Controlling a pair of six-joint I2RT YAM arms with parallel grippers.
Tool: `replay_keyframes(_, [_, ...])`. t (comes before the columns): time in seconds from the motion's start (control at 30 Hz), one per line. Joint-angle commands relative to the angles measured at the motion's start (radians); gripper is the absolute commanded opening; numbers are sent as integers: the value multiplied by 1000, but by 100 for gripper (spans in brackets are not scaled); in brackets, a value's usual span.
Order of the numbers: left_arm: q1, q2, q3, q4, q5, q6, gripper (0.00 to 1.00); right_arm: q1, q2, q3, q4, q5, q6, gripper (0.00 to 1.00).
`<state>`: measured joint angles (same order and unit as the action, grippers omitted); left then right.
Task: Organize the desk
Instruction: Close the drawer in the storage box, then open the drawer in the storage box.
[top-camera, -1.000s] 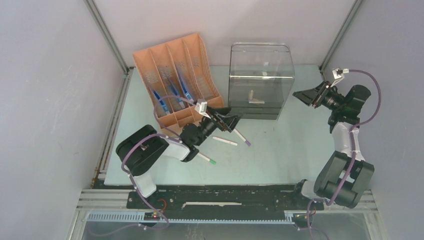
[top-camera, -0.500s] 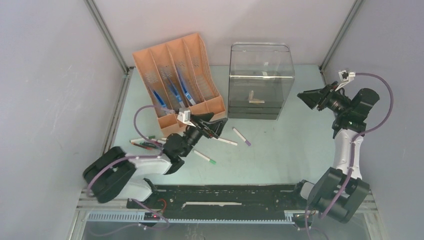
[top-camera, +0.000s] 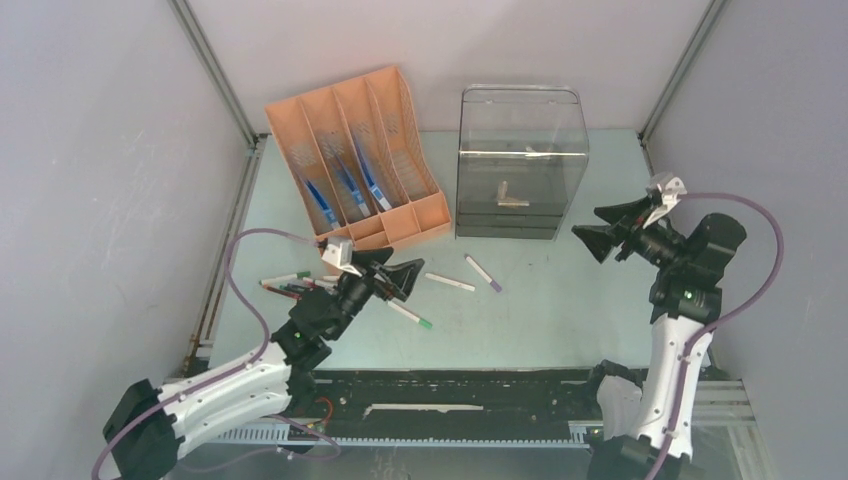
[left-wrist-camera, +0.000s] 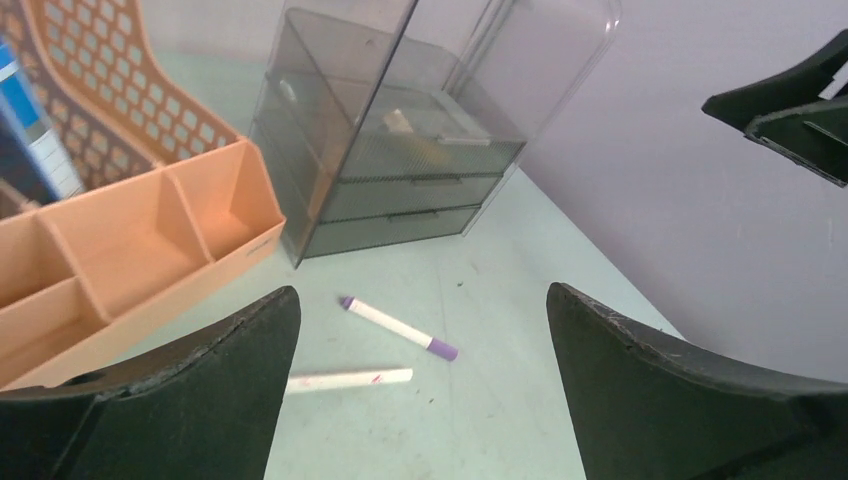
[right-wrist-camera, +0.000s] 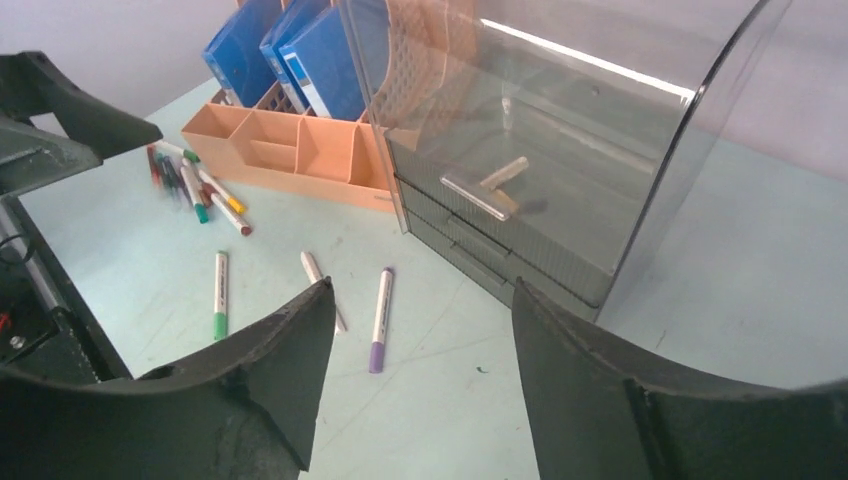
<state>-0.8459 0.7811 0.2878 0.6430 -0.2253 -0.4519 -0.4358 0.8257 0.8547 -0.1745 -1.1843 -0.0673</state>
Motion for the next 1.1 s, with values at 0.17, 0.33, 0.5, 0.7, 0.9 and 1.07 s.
replay_keyframes(0.17, [21,-189,-147,-27,137,-151,100,-97,-105,-149,94,-69,-40,79])
replay_keyframes(0.33, [21,-82,-119,53,188,-282,100,-110,-73,-149,78,-81,-52,79])
replay_keyframes(0.5, [20,129,-18,116,214,-370,98,-101,-38,-147,90,-71,-25,79])
replay_keyframes(0.7, [7,342,112,178,176,-386,98,-20,-10,-115,-1,27,-106,79])
replay_keyframes(0.9, [-3,559,217,264,121,-455,97,48,13,-92,-67,106,-174,79])
replay_keyframes(1.07, [-25,754,328,281,49,-561,94,71,22,-84,-83,131,-189,79])
